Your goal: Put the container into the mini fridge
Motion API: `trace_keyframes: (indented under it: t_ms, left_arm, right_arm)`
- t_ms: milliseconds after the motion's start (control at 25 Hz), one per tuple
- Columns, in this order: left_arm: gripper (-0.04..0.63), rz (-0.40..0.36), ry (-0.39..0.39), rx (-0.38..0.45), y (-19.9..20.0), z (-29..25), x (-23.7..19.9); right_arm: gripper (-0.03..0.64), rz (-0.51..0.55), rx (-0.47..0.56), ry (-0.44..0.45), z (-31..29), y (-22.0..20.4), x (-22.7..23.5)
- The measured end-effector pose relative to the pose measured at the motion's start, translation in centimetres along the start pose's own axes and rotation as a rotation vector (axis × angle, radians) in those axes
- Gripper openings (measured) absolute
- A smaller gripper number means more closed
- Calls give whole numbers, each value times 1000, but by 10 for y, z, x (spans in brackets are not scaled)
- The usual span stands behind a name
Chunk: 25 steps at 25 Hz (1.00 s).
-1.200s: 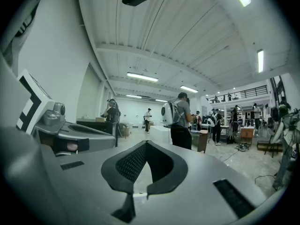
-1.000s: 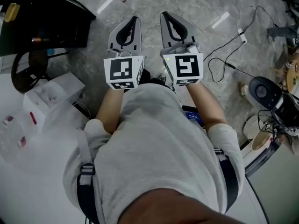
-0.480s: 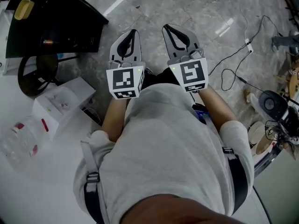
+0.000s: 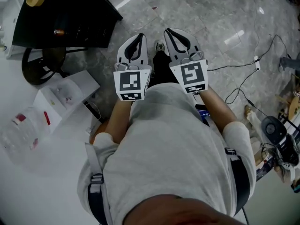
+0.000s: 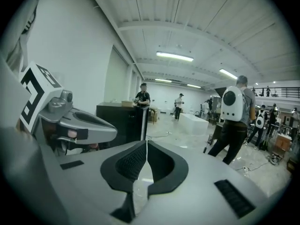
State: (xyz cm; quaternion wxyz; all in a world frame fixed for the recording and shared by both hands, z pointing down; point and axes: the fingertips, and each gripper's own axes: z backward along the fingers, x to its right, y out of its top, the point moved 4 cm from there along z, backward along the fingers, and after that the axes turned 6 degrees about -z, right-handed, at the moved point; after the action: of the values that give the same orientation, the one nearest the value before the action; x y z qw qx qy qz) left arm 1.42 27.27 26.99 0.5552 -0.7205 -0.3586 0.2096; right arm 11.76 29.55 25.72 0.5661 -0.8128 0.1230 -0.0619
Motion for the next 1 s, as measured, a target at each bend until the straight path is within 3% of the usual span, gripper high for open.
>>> trace_keyframes:
  t_ms: [320,760,1000]
  left_arm:
    - [11,-14,130,-19,18,-42,-84]
    - [12,12,282,-69,45,-124,-157]
    - [12,20,348,-123,43,-121,-201]
  right_arm:
    - [40,109,23,190,-91,49,-3]
    - [40,92,33,406,-200,93,34]
    - [40,40,45,504,-233,111,14]
